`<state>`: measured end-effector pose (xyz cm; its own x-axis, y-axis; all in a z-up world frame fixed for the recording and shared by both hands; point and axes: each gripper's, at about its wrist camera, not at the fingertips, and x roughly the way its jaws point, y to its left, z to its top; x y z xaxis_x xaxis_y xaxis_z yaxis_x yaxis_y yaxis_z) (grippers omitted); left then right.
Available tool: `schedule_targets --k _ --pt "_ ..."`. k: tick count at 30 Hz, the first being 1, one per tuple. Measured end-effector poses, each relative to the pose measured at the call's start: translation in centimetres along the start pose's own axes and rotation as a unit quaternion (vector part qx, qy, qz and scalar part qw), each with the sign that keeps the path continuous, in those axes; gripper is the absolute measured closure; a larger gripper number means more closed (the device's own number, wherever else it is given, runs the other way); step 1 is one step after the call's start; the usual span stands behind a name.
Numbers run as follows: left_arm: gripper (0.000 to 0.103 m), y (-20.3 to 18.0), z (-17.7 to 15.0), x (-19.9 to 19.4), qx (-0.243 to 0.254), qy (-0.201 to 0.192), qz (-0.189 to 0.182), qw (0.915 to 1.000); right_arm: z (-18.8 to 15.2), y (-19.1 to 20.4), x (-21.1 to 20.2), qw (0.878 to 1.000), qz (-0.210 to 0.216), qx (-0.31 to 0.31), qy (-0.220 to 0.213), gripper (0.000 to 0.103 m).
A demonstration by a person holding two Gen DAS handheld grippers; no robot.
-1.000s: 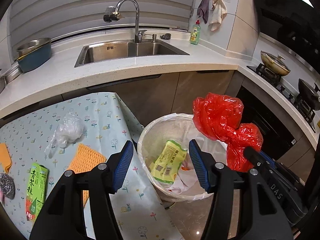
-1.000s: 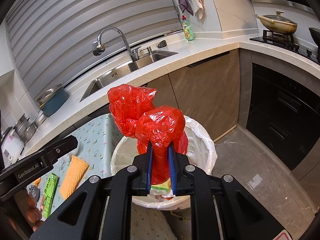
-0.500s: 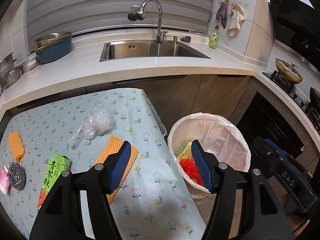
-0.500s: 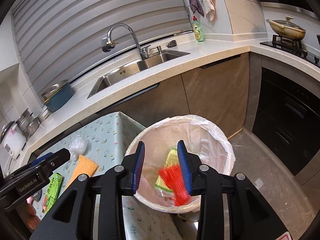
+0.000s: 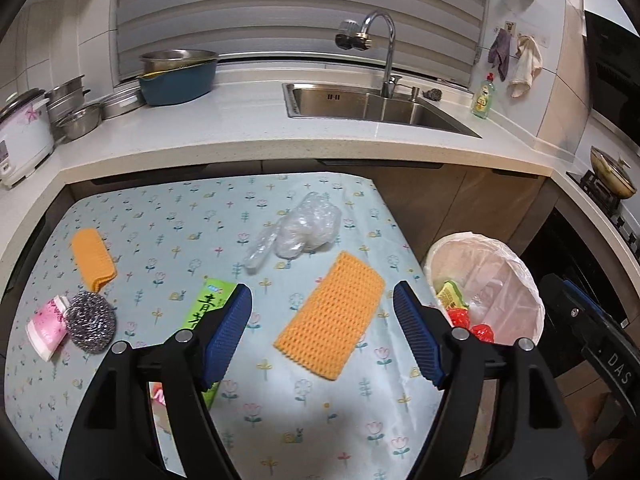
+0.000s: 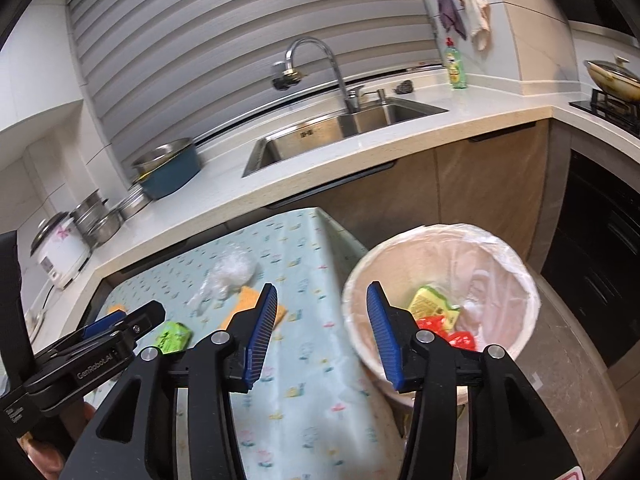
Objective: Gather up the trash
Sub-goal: 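Move both tools back over the table toward the pink cup and scrubber, then grasp the pink paper cup with the left gripper while the right grasps the steel scrubber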
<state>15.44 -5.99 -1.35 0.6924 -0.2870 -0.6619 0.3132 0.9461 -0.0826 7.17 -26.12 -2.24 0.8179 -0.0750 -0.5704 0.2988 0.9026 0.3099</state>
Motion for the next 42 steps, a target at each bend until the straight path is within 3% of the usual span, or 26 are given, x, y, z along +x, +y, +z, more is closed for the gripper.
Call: schedule_targets --k 11,24,33,37,40,42 --pt "0.027 10.1 -1.4 -2.2 -0.057 -0.001 0.074 0.9956 -3.1 8.7 1.2 0.997 0.049 -0.044 0.032 0.055" --pt "0.027 21.5 -3.9 -4.0 -0.125 0.007 0.141 0.9821 -5.4 16.4 2.7 0.993 0.078 -0.074 0.054 0.055" --pt "0.027 27.8 -6.3 -3.7 -0.176 0.035 0.162 0.9703 -7.7 22.1 4.2 0.986 0.101 -0.106 0.080 0.054" --pt "0.027 29.4 -7.0 -3.2 -0.182 0.048 0.159 0.9690 -8.7 24.8 5.5 0.981 0.113 -0.122 0.096 0.053" --pt "0.028 30.2 -7.3 -2.5 -0.184 0.056 0.152 0.9694 -9.6 26.9 6.5 0.977 0.123 -0.135 0.107 0.048" --pt "0.033 30.6 -7.4 -2.0 -0.185 0.061 0.146 0.9700 -10.3 28.2 7.3 0.974 0.127 -0.144 0.116 0.048"
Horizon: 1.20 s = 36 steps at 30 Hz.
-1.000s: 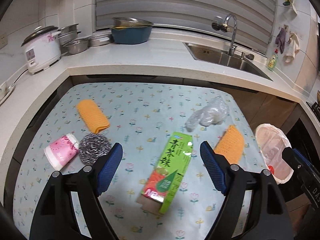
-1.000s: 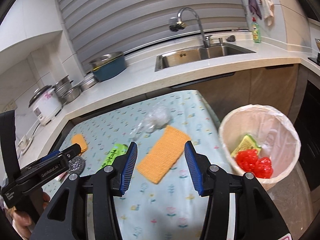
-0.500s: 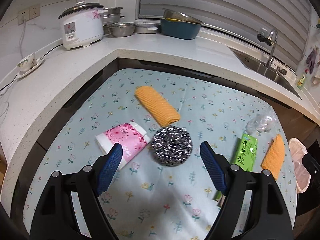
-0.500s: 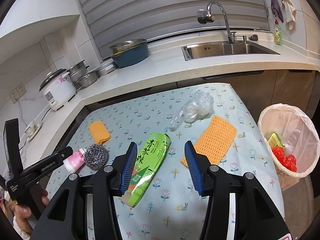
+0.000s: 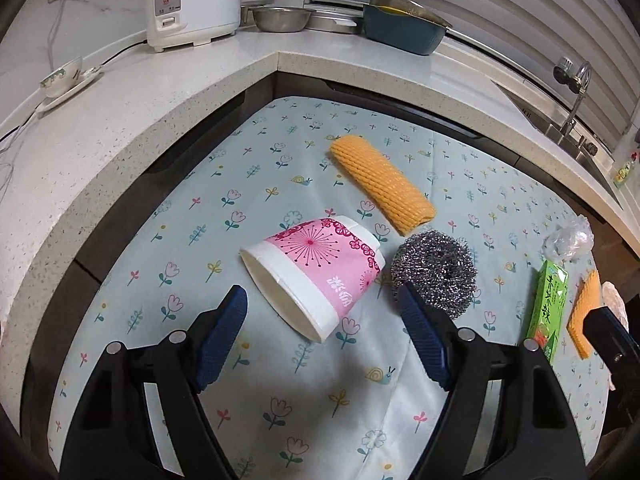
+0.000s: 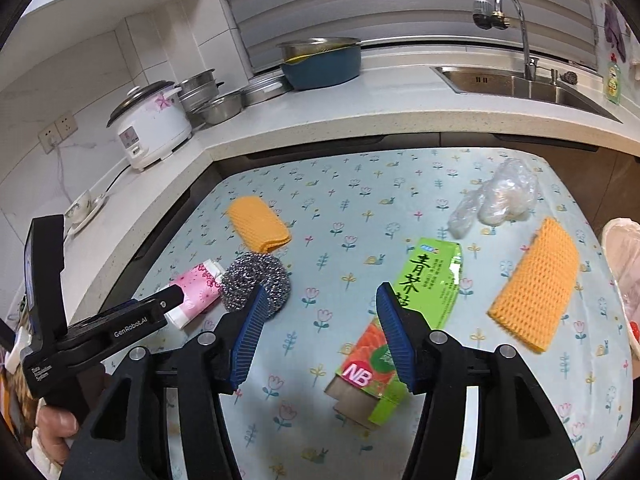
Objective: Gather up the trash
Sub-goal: 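Grasp the pink paper cup with the left gripper while the right grasps the steel scrubber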
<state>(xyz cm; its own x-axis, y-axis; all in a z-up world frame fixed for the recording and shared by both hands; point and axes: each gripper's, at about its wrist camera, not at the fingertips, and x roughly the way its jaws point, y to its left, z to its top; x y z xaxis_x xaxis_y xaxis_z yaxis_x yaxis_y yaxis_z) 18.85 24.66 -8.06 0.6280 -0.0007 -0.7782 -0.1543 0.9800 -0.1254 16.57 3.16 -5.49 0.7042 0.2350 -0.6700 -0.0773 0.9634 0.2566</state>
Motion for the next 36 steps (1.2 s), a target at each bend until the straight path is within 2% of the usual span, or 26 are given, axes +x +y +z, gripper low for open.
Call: schedule_targets --k 1,5,9,11,21,23,30,31,36 --pt "0.035 0.1 0.1 0.3 0.001 0.003 -0.003 1.0000 0.0 0.5 0.6 1.000 0.002 -0.004 0.005 0.048" --pt "0.056 0.2 0.2 1.5 0.006 0.022 -0.022 0.9995 -0.3 2.5 2.9 0.999 0.012 -0.020 0.025 0.047" --pt "0.093 0.5 0.5 2.3 0.006 0.032 -0.036 0.9988 -0.5 3.9 4.8 0.999 0.017 -0.032 0.039 0.043" --pt "0.098 0.7 0.6 2.4 0.002 0.030 -0.041 0.9987 -0.5 4.5 5.8 0.998 0.018 -0.036 0.044 0.040" --pt "0.100 1.7 2.7 2.0 0.002 0.000 -0.030 0.9995 -0.2 6.1 10.5 0.996 0.016 -0.046 0.073 0.034" --pt "0.100 1.9 3.1 2.2 0.001 -0.002 -0.029 0.9996 -0.1 6.3 11.2 0.996 0.015 -0.045 0.076 0.027" --pt "0.100 1.8 3.4 2.7 0.004 -0.002 -0.026 0.9996 -0.3 7.0 13.1 0.995 0.010 -0.048 0.084 0.027" --pt "0.100 1.7 3.4 2.7 0.005 -0.002 -0.027 0.9996 -0.3 7.0 13.3 0.995 0.009 -0.046 0.085 0.032" --pt "0.100 1.0 3.2 2.3 0.011 -0.004 -0.033 0.9994 -0.1 5.9 12.5 0.997 0.006 -0.028 0.072 0.036"
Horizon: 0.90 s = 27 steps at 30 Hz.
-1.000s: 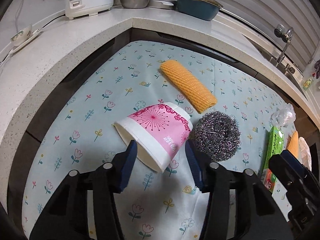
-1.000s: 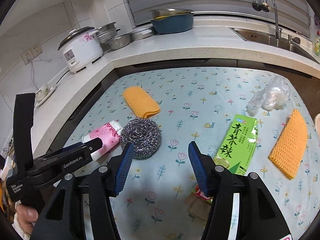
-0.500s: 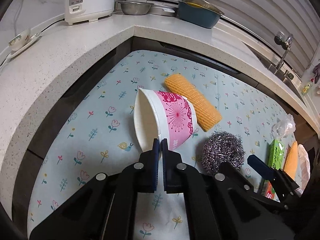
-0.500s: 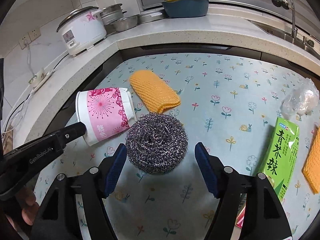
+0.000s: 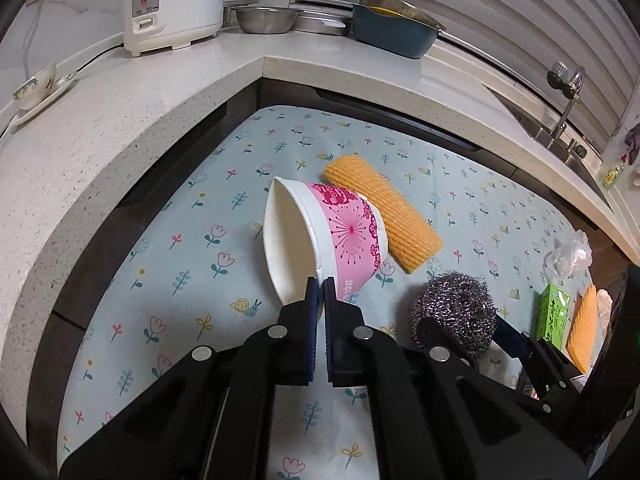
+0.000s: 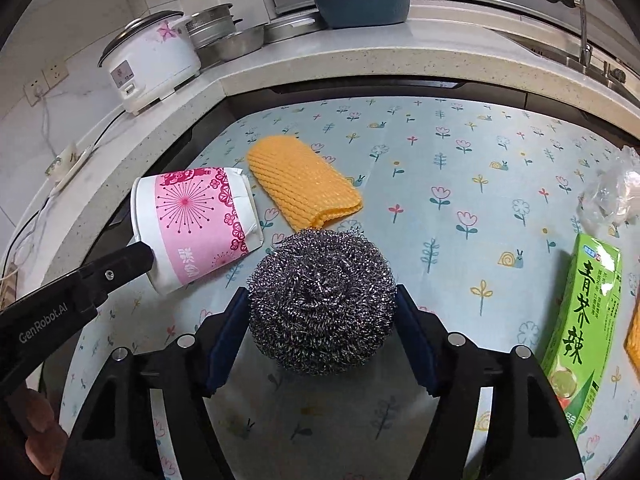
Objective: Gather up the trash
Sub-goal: 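Grasp the pink paper cup with the left gripper while the right grasps the steel scrubber, then carry the cup and scrubber over the bin and open both grippers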
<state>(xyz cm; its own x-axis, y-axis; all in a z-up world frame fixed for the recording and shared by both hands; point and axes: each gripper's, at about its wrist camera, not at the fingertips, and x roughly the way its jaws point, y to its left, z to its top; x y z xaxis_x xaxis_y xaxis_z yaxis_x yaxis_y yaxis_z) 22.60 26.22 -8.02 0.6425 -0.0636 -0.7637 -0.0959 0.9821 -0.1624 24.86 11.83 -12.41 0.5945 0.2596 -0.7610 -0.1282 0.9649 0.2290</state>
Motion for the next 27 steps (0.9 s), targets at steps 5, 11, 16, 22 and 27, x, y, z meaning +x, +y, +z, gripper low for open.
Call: schedule_targets --k 5,11,16,22,27 --pt "0.100 -1.7 -0.1 -0.9 0.010 -0.005 -0.011 0.9999 0.3 -1.9 -2.5 0.999 -0.004 0.022 -0.028 0.036" --pt "0.100 -5.2 -0.2 -3.1 0.036 -0.022 -0.029 0.9987 0.6 -4.5 -6.3 0.997 -0.012 0.041 -0.060 0.036" --pt "0.100 -8.7 -0.6 -5.2 0.060 -0.035 -0.051 0.9963 0.5 -6.8 -9.7 0.995 -0.024 0.050 -0.087 0.036" --pt "0.100 -13.7 -1.5 -7.1 0.094 -0.041 -0.076 0.9919 -0.1 -10.8 -13.5 0.990 -0.040 0.078 -0.112 0.036" --pt "0.100 -18.3 -2.6 -8.3 0.126 -0.045 -0.097 0.9862 -1.2 -14.6 -16.6 0.985 -0.056 0.102 -0.131 0.036"
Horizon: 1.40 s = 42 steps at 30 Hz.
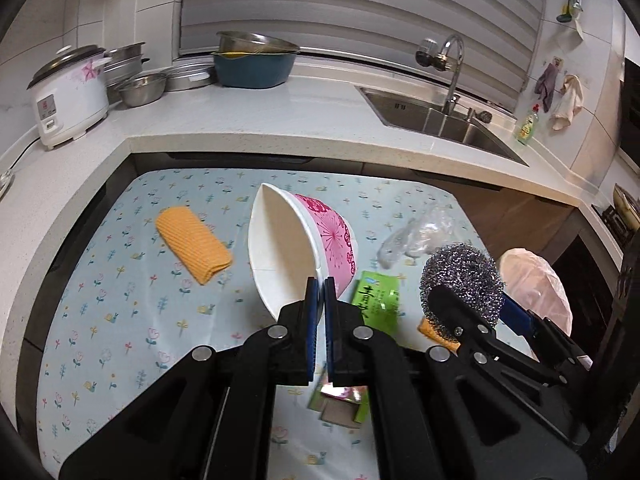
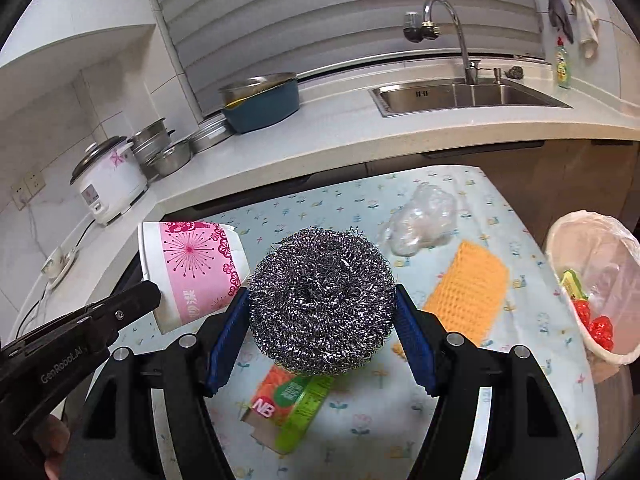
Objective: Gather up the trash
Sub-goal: 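Carry the cup and scrubber over the bin and open both grippers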
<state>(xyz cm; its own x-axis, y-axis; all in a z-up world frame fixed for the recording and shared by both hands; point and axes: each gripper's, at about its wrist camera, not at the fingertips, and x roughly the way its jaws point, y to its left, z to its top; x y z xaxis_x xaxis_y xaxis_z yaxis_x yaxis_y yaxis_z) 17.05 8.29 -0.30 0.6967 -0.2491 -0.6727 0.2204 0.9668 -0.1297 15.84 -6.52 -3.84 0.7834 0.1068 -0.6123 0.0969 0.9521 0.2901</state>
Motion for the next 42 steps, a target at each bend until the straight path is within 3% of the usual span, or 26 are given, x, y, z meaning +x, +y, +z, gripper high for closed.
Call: schedule_targets --k 14,27,36,42 --pt "0.100 -13.6 -0.3 0.4 0.079 0.003 -0.069 0.9945 0.4 -12.6 -6.6 0.995 -0.064 0.064 -0.040 0.036" --pt "0.100 -24.4 -1.7 2.6 0.150 0.022 -0.123 0.9808 -0.5 -23.4 -10.3 0.982 -0.125 0.127 -0.058 0.036" --pt "0.100 -29.7 -1.9 5.9 0.168 0.058 -0.162 0.9706 -1.5 -29.0 -11.2 0.972 -0.159 0.164 -0.059 0.036" --pt "0.098 -30.9 -1.2 7.4 0.163 0.056 -0.169 0.9704 -1.6 -31.2 -10.9 0.968 -0.170 0.175 -0.057 0.036"
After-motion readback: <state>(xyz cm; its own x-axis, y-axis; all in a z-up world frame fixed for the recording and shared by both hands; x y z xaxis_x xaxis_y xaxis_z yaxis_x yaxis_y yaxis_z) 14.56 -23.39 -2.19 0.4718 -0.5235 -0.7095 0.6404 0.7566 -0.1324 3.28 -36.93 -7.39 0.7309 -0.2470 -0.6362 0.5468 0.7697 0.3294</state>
